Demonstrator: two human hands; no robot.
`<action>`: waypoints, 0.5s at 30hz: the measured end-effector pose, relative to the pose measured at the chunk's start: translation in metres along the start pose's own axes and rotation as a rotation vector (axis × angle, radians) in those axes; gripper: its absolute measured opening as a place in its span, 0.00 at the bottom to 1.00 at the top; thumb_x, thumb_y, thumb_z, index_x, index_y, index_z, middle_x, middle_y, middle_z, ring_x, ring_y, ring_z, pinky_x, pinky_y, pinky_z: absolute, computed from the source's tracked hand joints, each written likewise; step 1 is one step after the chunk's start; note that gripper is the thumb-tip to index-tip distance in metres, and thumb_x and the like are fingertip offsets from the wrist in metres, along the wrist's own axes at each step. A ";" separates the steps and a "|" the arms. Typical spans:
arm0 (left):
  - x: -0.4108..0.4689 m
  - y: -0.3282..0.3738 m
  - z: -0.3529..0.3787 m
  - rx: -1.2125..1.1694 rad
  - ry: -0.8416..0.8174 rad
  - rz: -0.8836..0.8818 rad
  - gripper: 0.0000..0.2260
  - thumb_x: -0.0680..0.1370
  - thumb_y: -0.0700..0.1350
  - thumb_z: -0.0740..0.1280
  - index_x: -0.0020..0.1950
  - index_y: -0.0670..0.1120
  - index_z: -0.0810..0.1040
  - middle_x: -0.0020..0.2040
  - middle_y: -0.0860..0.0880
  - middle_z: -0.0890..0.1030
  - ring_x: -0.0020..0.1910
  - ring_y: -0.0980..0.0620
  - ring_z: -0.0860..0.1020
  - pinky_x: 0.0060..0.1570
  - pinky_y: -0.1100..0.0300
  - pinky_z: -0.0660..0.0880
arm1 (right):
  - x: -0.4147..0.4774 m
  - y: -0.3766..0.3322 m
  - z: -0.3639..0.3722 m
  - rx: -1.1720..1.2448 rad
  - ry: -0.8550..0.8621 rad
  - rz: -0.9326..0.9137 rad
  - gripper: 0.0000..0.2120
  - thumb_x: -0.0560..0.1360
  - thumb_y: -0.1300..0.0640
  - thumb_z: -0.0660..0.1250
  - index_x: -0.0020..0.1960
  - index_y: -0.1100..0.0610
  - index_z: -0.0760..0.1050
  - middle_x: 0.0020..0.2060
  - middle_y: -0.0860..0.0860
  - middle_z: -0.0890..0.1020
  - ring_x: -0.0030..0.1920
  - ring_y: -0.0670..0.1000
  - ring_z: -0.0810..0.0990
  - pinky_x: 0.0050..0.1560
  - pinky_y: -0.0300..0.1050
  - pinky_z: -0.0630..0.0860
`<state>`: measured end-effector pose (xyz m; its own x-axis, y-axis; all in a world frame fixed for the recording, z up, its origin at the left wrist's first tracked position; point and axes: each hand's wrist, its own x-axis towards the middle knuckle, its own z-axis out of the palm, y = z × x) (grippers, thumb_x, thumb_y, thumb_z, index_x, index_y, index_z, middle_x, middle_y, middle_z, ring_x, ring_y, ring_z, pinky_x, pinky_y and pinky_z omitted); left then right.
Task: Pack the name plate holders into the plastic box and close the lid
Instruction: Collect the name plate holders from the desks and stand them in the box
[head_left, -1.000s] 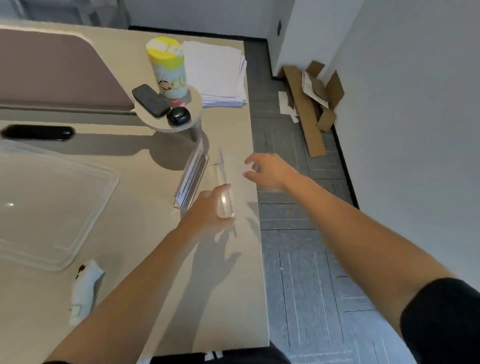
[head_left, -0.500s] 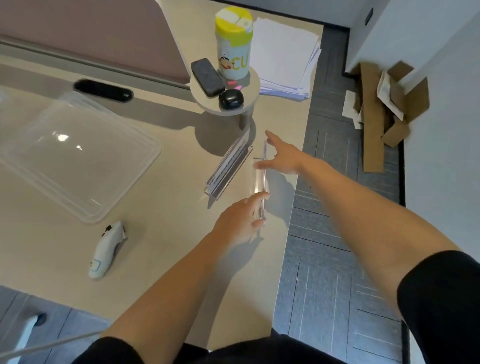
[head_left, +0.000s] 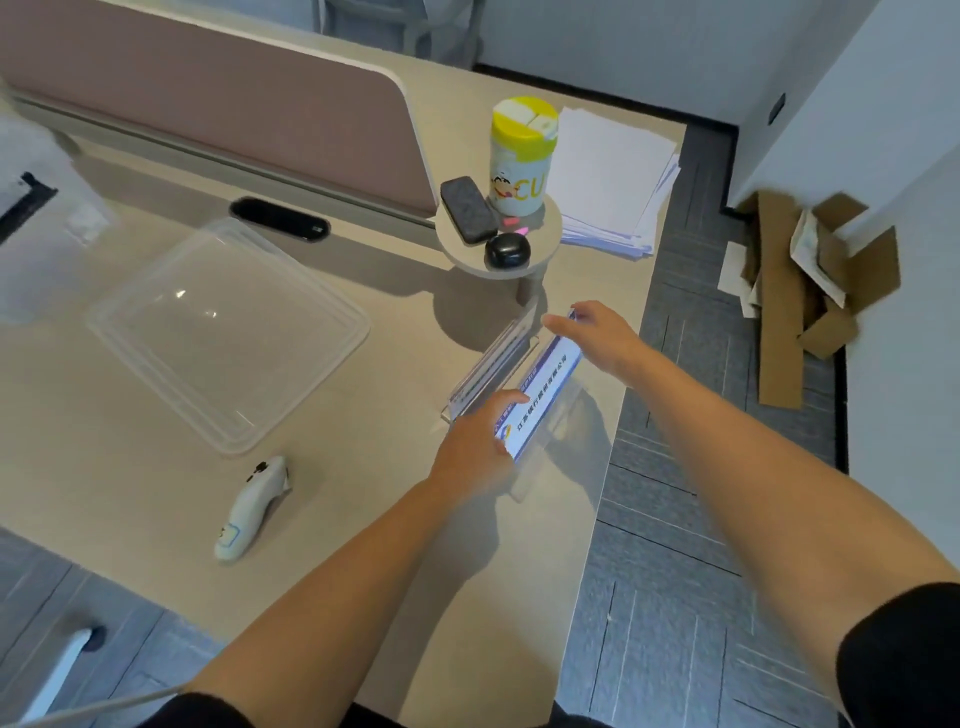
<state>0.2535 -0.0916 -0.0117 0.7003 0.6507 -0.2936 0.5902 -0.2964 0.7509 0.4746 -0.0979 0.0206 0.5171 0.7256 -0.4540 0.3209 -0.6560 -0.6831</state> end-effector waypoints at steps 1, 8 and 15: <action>0.000 0.002 -0.008 -0.033 0.019 -0.015 0.27 0.76 0.33 0.60 0.66 0.61 0.69 0.68 0.53 0.74 0.47 0.51 0.75 0.48 0.54 0.78 | -0.004 -0.005 -0.003 0.036 0.033 -0.018 0.32 0.78 0.40 0.64 0.74 0.58 0.65 0.68 0.54 0.73 0.59 0.53 0.75 0.55 0.47 0.69; -0.019 0.019 -0.049 -0.202 0.005 -0.044 0.23 0.79 0.36 0.62 0.63 0.64 0.71 0.65 0.51 0.77 0.46 0.50 0.78 0.33 0.60 0.76 | -0.043 -0.027 -0.002 0.343 0.054 0.001 0.42 0.65 0.27 0.69 0.74 0.42 0.65 0.70 0.53 0.71 0.57 0.55 0.78 0.52 0.46 0.74; -0.074 0.029 -0.091 -0.112 0.013 -0.062 0.23 0.81 0.39 0.61 0.67 0.65 0.67 0.64 0.50 0.77 0.40 0.53 0.76 0.34 0.60 0.74 | -0.073 -0.053 0.042 0.654 -0.031 0.160 0.37 0.63 0.37 0.75 0.69 0.40 0.65 0.55 0.52 0.81 0.51 0.55 0.81 0.42 0.56 0.77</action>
<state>0.1826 -0.0846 0.0852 0.6578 0.6748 -0.3345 0.5835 -0.1757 0.7929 0.3867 -0.1073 0.0661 0.4919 0.6421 -0.5880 -0.3091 -0.5026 -0.8074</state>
